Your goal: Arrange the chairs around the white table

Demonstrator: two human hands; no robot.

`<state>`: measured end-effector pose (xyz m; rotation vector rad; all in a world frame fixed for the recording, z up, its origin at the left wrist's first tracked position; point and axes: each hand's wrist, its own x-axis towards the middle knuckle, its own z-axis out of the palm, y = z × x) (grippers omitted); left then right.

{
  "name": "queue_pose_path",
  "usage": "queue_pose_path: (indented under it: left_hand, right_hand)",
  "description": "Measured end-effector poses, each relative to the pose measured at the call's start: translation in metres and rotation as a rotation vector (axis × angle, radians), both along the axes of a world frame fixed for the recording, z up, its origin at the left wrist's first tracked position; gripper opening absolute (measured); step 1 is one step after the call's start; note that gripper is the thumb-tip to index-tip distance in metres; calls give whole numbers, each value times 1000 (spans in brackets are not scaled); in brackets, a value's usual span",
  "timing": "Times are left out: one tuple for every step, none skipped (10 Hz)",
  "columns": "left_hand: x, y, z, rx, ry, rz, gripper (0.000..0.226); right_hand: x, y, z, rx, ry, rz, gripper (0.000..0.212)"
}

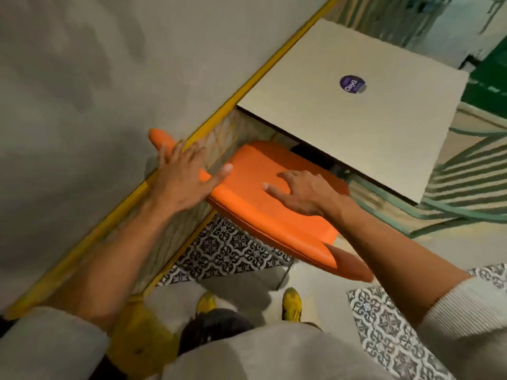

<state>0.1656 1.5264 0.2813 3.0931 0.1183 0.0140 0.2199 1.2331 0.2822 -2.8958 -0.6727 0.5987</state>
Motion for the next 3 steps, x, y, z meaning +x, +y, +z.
queue_pose_path:
  left_hand:
    - [-44, -19, -1, -54, -21, 186, 98]
    - [-89, -47, 4, -91, 52, 329, 104]
    - [-120, -71, 14, -111, 84, 452, 114]
  right_hand:
    - [6, -3, -1, -7, 48, 132, 94]
    - [7, 0, 4, 15, 39, 248, 91]
    - [4, 1, 13, 11, -15, 336, 89]
